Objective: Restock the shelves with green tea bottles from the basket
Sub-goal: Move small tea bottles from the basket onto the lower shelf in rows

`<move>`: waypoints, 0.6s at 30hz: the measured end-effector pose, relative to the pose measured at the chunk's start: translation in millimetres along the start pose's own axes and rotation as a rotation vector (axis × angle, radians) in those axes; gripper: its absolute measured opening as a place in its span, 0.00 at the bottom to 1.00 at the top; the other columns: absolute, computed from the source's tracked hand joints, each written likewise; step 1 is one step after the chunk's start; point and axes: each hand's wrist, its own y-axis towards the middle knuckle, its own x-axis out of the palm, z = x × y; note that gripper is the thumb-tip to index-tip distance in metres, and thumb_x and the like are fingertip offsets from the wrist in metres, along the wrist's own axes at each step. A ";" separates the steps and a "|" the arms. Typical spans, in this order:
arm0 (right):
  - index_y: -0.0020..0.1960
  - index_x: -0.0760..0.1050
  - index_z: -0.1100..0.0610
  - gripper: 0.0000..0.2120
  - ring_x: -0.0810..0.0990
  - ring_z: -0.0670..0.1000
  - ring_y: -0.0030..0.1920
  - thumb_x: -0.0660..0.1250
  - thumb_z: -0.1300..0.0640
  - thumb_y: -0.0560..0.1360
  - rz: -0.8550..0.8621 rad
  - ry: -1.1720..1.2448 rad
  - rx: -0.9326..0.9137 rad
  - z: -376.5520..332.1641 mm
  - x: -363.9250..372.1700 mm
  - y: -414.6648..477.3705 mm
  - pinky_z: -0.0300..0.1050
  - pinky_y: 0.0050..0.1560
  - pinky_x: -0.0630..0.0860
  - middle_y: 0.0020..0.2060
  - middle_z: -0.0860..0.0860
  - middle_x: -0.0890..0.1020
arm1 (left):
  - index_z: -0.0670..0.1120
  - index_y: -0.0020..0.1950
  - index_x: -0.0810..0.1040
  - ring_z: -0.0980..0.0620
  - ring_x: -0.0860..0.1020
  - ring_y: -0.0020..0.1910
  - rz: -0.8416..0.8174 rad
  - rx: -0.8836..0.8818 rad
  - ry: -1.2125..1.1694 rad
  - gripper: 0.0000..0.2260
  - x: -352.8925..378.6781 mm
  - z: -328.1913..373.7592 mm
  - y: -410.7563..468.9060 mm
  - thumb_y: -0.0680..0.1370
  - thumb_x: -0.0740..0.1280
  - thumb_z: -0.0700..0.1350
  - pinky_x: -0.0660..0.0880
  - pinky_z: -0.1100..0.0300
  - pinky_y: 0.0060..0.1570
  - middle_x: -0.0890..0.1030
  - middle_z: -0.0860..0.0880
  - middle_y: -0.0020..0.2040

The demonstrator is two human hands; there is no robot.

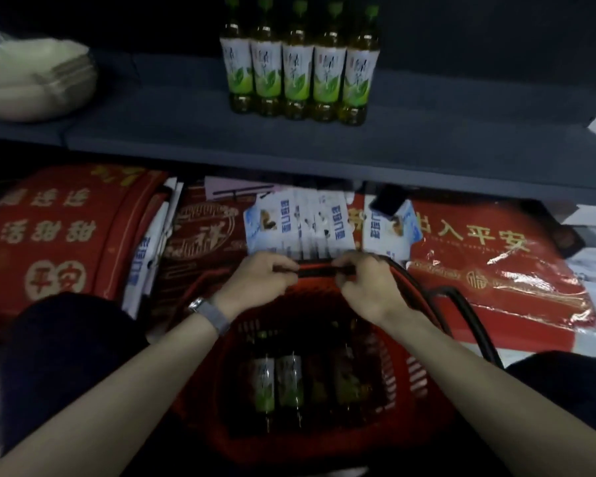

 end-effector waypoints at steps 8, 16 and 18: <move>0.63 0.80 0.53 0.21 0.82 0.61 0.63 0.66 0.49 0.71 -0.442 -0.186 0.062 22.5 84.6 -5.2 0.52 0.65 0.79 0.60 0.58 0.85 | 0.45 0.56 0.87 0.48 0.83 0.49 -0.110 -0.375 0.037 0.09 45.5 -83.2 13.2 0.79 0.71 0.43 0.79 0.57 0.52 0.86 0.46 0.53; 0.68 0.78 0.59 0.22 0.83 0.62 0.62 0.69 0.53 0.77 -0.618 -0.142 0.292 50.6 163.0 -19.5 0.49 0.60 0.81 0.62 0.60 0.82 | 0.43 0.76 0.69 0.42 0.76 0.57 -0.208 -0.722 -0.116 0.24 74.8 -133.9 17.3 0.83 0.68 0.50 0.79 0.48 0.56 0.75 0.42 0.65; 0.68 0.79 0.59 0.21 0.84 0.60 0.60 0.69 0.52 0.78 -0.593 -0.113 0.280 56.4 178.6 -18.2 0.46 0.57 0.81 0.61 0.58 0.83 | 0.44 0.76 0.71 0.42 0.76 0.65 -0.227 -0.719 -0.160 0.24 82.9 -147.6 18.6 0.82 0.69 0.51 0.79 0.45 0.61 0.76 0.44 0.69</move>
